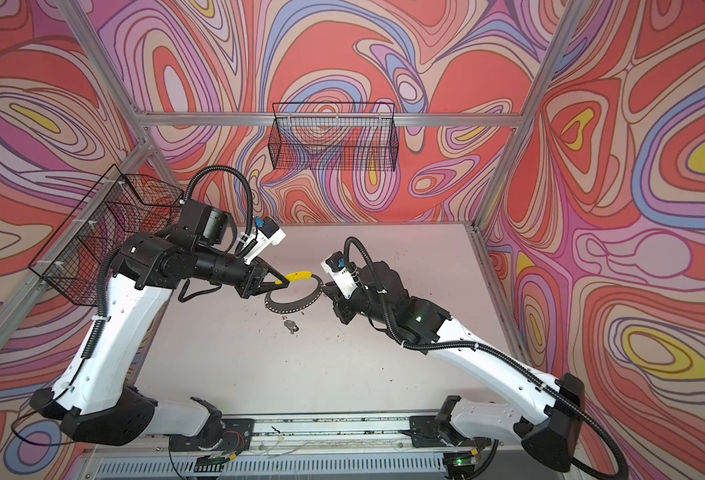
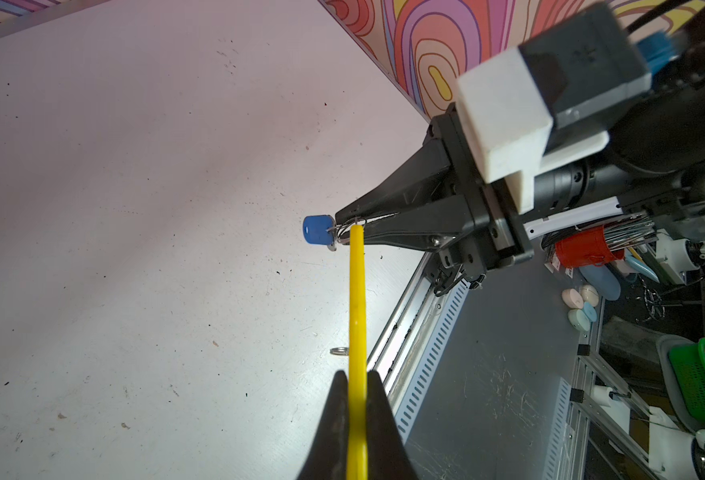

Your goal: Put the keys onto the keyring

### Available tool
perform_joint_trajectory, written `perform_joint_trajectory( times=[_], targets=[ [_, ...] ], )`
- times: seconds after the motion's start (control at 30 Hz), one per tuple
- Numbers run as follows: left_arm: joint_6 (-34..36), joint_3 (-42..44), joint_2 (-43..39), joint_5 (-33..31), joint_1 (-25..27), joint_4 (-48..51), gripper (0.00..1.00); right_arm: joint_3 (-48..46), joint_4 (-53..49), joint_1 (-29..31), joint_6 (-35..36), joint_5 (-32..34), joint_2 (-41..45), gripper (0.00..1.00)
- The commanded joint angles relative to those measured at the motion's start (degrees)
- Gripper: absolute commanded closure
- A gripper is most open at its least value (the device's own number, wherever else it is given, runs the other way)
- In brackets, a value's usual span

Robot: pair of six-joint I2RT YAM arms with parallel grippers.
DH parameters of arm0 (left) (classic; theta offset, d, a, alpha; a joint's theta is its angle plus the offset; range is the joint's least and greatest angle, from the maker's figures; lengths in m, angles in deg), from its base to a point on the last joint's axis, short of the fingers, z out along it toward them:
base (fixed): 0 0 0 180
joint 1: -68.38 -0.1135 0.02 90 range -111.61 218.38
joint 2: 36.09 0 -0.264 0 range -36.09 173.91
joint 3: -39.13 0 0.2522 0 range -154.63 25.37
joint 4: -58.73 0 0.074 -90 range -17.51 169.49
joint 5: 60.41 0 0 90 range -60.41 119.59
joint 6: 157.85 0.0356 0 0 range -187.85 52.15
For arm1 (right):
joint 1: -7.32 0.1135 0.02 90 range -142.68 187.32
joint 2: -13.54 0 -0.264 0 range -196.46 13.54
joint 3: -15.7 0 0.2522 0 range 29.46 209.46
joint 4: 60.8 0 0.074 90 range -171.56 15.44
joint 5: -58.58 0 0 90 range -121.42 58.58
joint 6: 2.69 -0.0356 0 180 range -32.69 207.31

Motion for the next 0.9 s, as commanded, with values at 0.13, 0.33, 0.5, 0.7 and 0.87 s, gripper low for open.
perform_joint_trajectory(
  times=[0.13,0.33,0.5,0.7,0.87],
  targets=[
    [0.11,0.02,-0.87,1.49,0.21,-0.7,1.0,0.08,0.98,-0.1,0.19,-2.53,1.33,0.92],
    [-0.18,0.16,-1.13,1.55,0.13,-0.7,1.0,0.72,0.49,-0.12,0.52,-4.58,1.08,1.0],
    [-0.17,0.91,-1.02,1.27,0.14,-0.7,1.0,1.34,-0.6,-0.14,0.64,-4.98,1.81,1.0],
    [-1.98,4.01,-0.95,2.04,0.2,-3.58,1.0,4.1,-5.79,-0.11,-0.73,-5.54,0.53,1.0],
    [-7.2,9.86,-3.34,2.25,-0.17,-11.95,0.98,6.84,-11.29,-0.1,-5.68,-9.05,-2.78,1.0]
  ],
)
